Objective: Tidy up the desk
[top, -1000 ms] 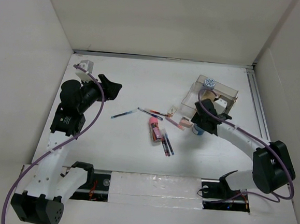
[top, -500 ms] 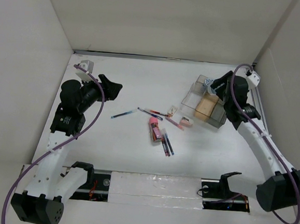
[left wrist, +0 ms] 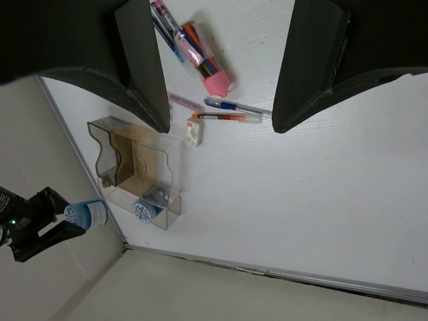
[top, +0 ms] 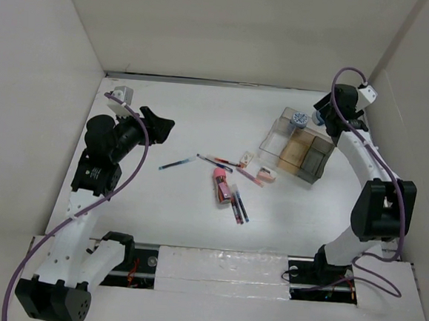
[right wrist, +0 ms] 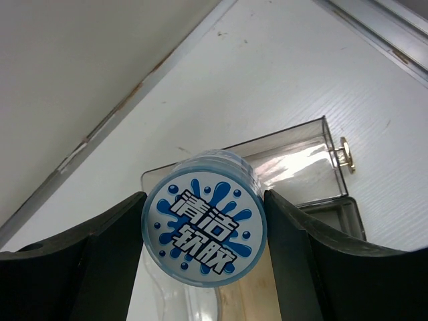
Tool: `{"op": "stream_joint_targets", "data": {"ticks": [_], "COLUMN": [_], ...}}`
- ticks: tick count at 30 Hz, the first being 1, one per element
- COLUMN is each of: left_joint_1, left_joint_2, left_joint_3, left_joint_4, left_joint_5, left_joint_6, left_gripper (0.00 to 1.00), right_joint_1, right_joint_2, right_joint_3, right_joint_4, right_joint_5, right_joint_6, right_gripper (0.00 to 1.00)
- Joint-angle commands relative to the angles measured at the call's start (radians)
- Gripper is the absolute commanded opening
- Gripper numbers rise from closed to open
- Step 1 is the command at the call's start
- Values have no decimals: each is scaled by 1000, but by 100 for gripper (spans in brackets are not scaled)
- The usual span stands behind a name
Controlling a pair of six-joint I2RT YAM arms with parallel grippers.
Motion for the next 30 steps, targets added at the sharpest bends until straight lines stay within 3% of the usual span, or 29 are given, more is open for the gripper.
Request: {"op": "stream_joint_targets", "data": {"ticks": [1,30], "left_joint_1": [4,4], "left_joint_2": [5,17], "left_joint_3": [3,6], "left_joint_4": [46,48], "left_joint_5": [8,25], "left_joint_6": [0,-1], "left_gripper": [59,58], "right_joint_1": [-25,-102], "right_joint_2": [14,201], "right_joint_3": [27,67], "right_joint_4": [40,37], "right_joint_5": [16,-19], "right_joint_6": [-17,12], "right_gripper": [53,57]}}
